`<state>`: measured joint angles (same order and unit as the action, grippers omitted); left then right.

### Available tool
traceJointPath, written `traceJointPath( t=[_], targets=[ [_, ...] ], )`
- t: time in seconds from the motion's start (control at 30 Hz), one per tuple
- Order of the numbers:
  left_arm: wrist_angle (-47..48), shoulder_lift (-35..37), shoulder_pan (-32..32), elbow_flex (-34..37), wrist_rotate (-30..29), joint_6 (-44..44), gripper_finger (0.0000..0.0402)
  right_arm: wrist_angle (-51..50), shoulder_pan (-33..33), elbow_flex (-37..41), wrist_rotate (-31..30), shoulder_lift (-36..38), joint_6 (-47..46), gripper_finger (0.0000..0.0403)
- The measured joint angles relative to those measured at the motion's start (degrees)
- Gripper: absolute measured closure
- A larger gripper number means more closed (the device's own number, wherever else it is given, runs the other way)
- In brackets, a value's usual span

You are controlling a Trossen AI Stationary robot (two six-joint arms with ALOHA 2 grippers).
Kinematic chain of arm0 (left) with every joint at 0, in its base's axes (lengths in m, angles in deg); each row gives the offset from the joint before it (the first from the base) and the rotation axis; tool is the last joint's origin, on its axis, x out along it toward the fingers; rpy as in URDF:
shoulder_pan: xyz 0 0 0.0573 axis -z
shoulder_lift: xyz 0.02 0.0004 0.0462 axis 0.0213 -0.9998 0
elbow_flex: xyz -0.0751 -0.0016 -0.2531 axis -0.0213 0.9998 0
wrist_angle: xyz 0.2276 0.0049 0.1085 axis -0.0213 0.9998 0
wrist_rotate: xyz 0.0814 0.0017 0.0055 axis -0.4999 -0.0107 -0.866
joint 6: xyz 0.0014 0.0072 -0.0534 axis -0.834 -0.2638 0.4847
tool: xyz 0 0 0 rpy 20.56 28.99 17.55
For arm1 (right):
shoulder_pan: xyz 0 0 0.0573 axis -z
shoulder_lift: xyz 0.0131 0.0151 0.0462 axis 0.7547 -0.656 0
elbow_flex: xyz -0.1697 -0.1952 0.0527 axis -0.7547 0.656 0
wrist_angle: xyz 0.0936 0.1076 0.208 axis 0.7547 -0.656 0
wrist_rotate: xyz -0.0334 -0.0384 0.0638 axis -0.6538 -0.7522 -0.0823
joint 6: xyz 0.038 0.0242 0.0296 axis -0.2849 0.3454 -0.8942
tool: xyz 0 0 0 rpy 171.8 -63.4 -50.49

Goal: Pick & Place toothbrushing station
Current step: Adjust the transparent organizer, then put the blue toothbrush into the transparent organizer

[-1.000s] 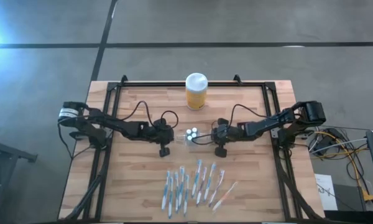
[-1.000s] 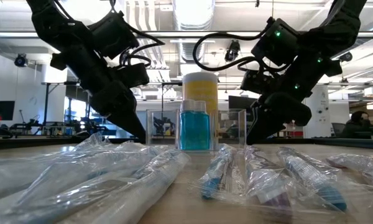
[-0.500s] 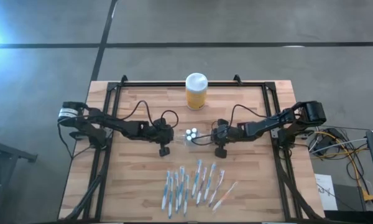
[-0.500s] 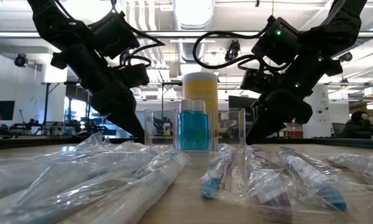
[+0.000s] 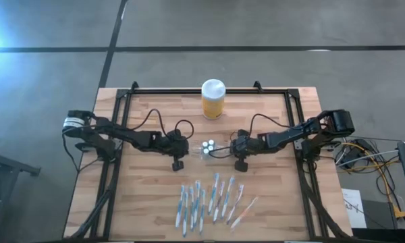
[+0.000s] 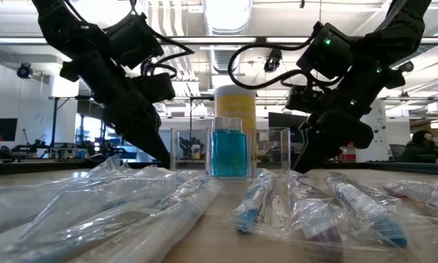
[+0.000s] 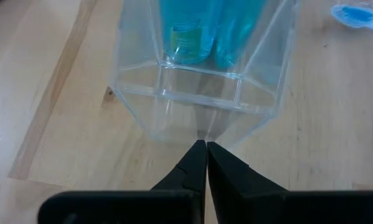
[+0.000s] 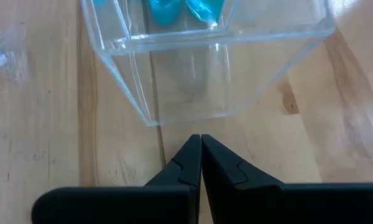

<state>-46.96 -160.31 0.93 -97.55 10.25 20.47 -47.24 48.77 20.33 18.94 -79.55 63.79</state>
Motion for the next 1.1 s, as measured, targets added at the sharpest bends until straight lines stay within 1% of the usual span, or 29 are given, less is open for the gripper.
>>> traceJointPath(
  t=[0.33,0.5,0.63,0.67,0.73,0.83,0.93,1.0,1.1],
  targets=[
    [2.56,0.00,0.00,0.15,0.00,1.02,0.0389,-0.85,0.00,0.36,0.09,0.00,-0.52,0.0394],
    [5.41,1.34,0.00,0.20,0.00,1.13,0.0389,-0.83,0.07,0.87,4.22,0.89,0.14,0.0394],
    [9.16,4.73,0.02,0.23,0.00,1.11,0.0388,-0.36,-0.05,1.80,5.37,4.23,1.07,0.0394],
    [9.38,6.07,0.05,0.41,0.00,0.93,0.0388,0.72,0.01,2.35,6.23,5.52,1.89,0.0394],
    [9.37,9.53,0.36,1.04,0.00,0.10,0.0388,4.24,0.09,4.07,9.86,8.87,4.30,0.0394],
    [9.15,16.74,1.31,2.65,0.04,-1.65,0.0388,9.38,-0.03,7.41,15.70,15.78,7.05,0.0394],
    [7.55,25.44,2.22,5.45,0.20,-3.26,0.0388,10.09,0.17,10.53,16.77,24.72,8.31,0.0394],
    [3.15,31.64,2.64,8.37,0.20,-4.17,0.0388,10.16,0.27,12.83,16.74,31.29,8.73,0.0394],
    [-8.18,40.45,2.64,14.35,0.19,-3.06,0.0388,10.02,1.22,16.04,16.80,41.12,8.25,0.0394]
  ],
)
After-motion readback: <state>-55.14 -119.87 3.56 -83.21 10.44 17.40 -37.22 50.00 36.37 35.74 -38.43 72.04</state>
